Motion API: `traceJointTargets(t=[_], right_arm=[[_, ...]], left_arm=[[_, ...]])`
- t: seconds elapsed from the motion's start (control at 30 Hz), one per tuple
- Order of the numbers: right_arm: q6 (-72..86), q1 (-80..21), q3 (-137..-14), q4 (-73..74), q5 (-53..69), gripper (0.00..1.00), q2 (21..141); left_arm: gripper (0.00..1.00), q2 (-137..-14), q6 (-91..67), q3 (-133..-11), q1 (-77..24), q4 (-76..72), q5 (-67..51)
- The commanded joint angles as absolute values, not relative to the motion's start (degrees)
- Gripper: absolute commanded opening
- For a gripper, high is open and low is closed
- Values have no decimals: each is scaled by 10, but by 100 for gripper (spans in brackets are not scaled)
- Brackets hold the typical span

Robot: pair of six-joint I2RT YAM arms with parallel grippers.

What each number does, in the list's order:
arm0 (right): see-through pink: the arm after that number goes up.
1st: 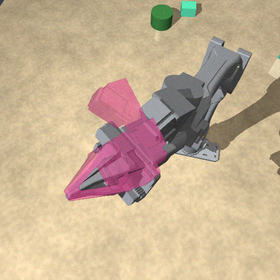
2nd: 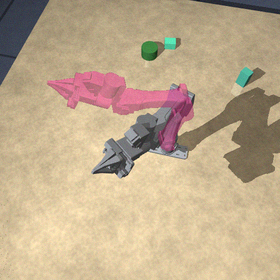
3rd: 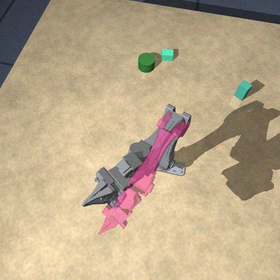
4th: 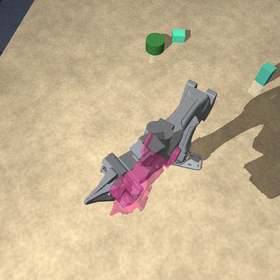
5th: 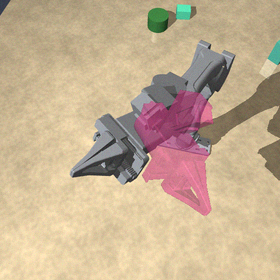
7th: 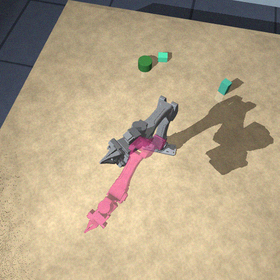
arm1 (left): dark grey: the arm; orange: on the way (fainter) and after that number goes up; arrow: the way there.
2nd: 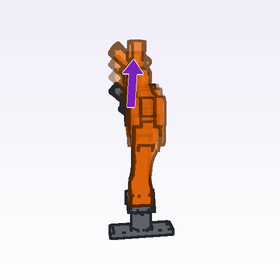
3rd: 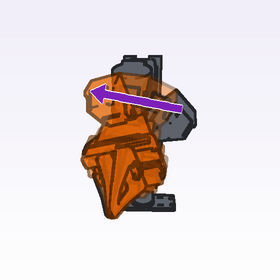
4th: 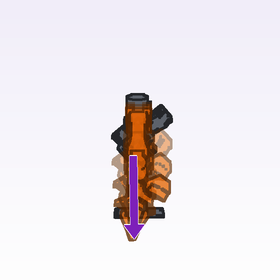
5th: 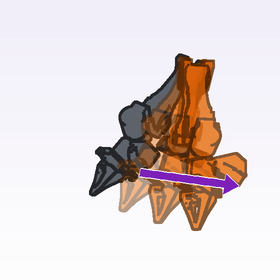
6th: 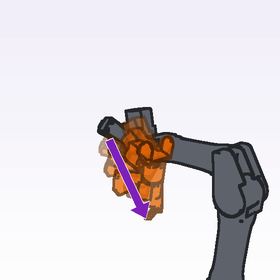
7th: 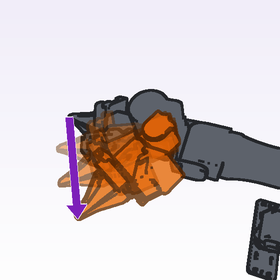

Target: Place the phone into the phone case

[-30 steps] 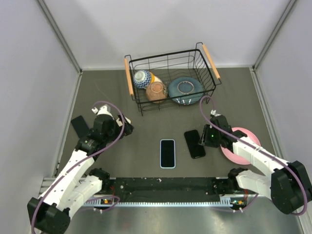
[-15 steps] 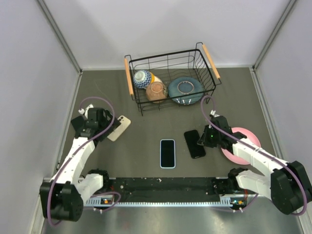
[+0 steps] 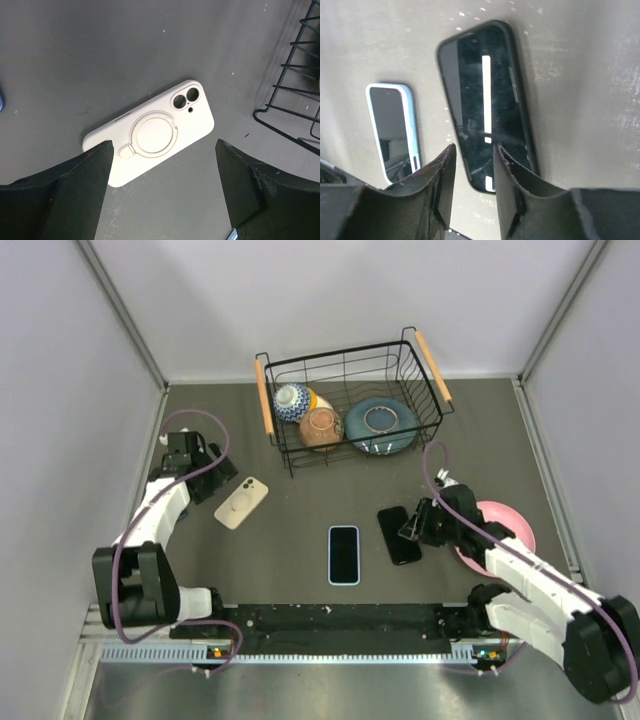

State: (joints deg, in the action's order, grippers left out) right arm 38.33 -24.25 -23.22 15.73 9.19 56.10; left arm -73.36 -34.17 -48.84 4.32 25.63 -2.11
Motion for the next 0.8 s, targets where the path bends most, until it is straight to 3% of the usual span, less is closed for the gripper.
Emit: traceJointTargets(t=[0.0, 0.17, 0.33, 0.53, 0.77], right_arm=[[387, -239, -243, 152, 127, 42, 477], [388, -240, -251, 164, 139, 66, 407], [385, -240, -250, 184, 154, 78, 365], [389, -239, -246, 208, 174, 86, 331], [402, -239, -246, 220, 171, 87, 283]], left_arm=[[88, -798, -254, -555, 53, 278, -85], [89, -894, -237, -599, 61, 293, -75], [87, -923, -244, -585, 72, 239, -134], [91, -941, -232, -566, 72, 252, -170], [91, -899, -241, -495, 71, 262, -178]])
